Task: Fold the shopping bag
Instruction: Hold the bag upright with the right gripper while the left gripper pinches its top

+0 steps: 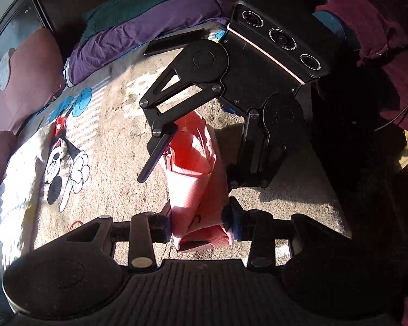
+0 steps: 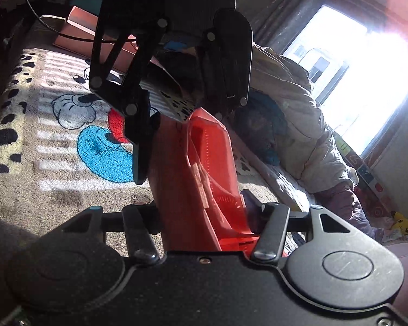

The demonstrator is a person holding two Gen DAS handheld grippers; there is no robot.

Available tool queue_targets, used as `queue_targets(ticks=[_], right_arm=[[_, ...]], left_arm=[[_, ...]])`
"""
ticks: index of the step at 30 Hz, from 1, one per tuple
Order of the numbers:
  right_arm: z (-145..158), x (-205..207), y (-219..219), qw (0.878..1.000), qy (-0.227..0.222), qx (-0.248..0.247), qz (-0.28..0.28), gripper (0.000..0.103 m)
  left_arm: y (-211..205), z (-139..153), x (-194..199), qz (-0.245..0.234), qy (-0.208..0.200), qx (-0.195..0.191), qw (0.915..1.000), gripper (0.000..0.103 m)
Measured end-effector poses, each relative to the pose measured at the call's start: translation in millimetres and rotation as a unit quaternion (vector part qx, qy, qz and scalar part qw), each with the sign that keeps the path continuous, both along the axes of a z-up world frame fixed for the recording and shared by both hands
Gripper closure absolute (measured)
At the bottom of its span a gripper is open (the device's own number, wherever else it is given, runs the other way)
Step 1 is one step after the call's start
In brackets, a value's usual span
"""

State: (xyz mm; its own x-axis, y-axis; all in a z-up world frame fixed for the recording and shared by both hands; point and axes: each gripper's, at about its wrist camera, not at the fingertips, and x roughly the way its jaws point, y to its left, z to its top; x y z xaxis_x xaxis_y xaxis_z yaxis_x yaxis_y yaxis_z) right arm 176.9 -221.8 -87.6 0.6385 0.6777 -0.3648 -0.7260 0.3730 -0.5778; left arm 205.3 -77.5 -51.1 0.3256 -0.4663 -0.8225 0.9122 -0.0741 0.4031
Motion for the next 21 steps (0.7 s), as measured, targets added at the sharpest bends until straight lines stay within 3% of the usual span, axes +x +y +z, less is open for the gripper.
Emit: queue_targets(ticks=[2, 6, 10, 15, 19, 20, 21], right_arm=[[-1, -1, -1, 1.0, 0.007, -0.001, 0.0, 0.047], [-3, -2, 3, 1.0, 0.01, -0.005, -0.017, 0.061], [-1, 2, 3, 0.999, 0.035, 0.004, -0.028, 0.071], [4, 11, -2, 0.995, 0.083, 0.039, -0.032, 0.075], [10, 24, -15, 0.986, 0.123, 0.105, -0.037, 0.076], [13, 30, -20, 0.98, 0.14, 0.135, -0.04, 0.076], [17, 40, -30, 0.966, 0.171, 0.191, -0.044, 0.078]], left_arm=[[-2, -2, -3, -0.002, -0.012, 0.01, 0.9999, 0.065], [5, 1, 15, 0.054, 0.035, -0.026, 0.9976, 0.065], [13, 5, 34, 0.114, 0.092, -0.065, 0.987, 0.065], [19, 13, 42, 0.132, 0.114, -0.088, 0.9808, 0.062], [33, 32, 54, 0.153, 0.129, -0.117, 0.9728, 0.052], [39, 38, 57, 0.159, 0.129, -0.126, 0.9707, 0.051], [44, 45, 60, 0.164, 0.128, -0.136, 0.9686, 0.051]])
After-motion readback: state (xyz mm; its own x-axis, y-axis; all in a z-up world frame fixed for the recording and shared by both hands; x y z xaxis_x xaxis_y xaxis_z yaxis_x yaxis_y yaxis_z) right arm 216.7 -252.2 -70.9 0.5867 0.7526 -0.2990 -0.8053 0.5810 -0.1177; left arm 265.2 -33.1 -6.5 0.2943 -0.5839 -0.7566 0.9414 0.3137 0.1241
